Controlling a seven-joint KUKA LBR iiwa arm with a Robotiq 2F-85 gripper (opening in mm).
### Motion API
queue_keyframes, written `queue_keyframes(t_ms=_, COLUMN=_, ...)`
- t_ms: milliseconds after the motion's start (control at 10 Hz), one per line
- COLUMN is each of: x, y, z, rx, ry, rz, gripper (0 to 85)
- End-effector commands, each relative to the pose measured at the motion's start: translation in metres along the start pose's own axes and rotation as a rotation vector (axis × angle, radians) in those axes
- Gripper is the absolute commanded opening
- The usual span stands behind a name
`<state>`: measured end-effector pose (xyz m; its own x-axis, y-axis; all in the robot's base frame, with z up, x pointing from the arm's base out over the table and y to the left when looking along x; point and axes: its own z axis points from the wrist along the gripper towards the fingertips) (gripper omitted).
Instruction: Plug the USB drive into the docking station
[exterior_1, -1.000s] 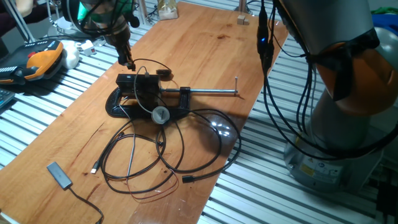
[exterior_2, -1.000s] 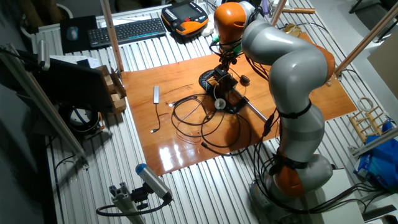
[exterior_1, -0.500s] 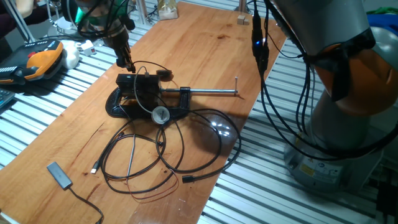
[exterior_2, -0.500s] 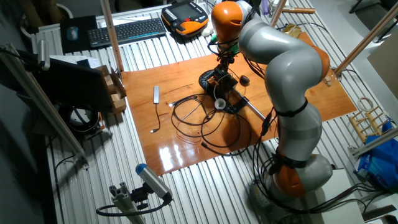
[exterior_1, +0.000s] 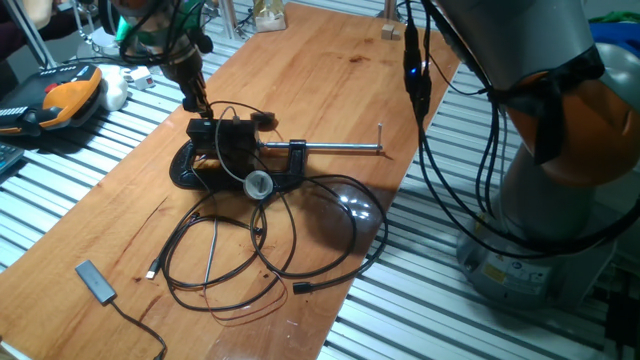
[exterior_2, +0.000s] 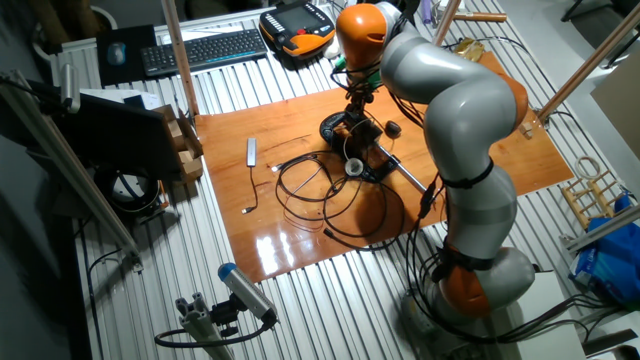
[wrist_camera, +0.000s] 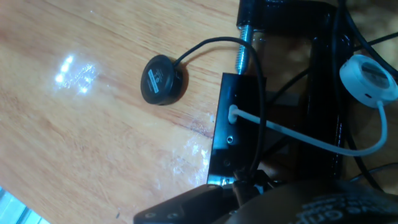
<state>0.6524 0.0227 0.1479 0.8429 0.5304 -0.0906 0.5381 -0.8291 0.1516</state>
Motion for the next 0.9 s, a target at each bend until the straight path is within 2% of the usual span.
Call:
queue_keyframes(t_ms=0, x=0.000, y=0.000, z=0.000, rx=0.002, ry=0.002, rz=-0.001, gripper=0.0)
queue_keyframes(t_ms=500, x=0.007, y=0.011, z=0.000, rx=0.008, ry=-0.002, rz=0.005, gripper=0.0)
queue_keyframes(t_ms=800, x=0.011, y=0.011, z=0.003, rx=0.016, ry=-0.006, rz=0.030, gripper=0.0)
